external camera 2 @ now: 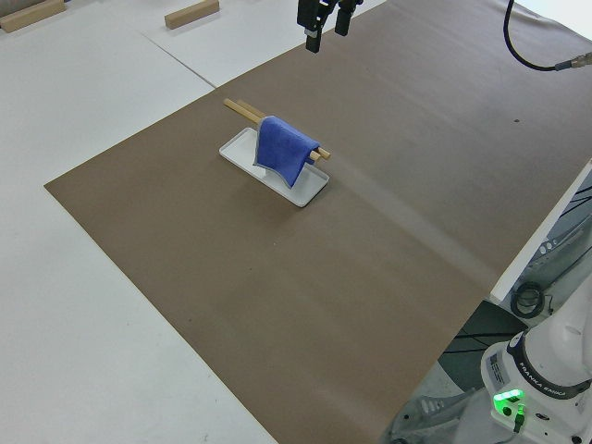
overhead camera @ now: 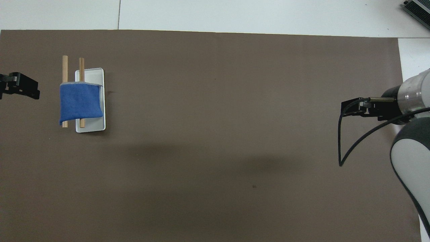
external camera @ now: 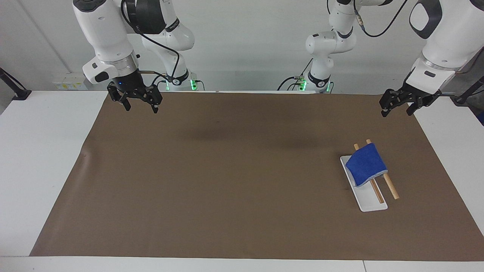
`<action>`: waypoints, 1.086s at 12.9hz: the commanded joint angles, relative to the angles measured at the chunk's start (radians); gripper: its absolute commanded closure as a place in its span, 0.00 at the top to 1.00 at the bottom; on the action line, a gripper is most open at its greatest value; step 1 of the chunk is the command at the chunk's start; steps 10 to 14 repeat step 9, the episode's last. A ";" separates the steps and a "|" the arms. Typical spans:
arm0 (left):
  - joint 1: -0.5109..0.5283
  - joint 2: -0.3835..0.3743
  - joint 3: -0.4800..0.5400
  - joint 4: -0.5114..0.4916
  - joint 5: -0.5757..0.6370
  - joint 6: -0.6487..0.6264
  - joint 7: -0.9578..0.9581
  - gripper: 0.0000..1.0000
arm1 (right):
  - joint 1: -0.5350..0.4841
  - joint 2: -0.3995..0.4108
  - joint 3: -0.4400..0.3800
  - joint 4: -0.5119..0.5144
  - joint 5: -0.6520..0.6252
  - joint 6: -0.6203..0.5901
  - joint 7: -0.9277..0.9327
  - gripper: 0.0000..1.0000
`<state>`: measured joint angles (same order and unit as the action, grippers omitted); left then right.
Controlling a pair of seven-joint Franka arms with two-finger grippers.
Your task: Right arm passes towel to left arm to hang
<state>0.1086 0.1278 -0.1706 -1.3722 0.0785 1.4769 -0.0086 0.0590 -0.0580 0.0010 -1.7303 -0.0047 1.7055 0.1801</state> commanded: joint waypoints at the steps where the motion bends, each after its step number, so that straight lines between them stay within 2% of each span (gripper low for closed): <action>1: 0.002 -0.020 0.011 -0.017 0.006 0.017 0.029 1.00 | -0.008 -0.020 -0.001 -0.018 0.025 -0.006 -0.027 1.00; 8: 0.002 -0.040 0.017 -0.054 0.007 0.108 0.026 1.00 | -0.008 -0.020 -0.001 -0.018 0.025 -0.006 -0.027 1.00; 14: 0.002 -0.040 0.017 -0.054 0.007 0.109 0.024 1.00 | -0.008 -0.020 -0.001 -0.018 0.025 -0.006 -0.027 1.00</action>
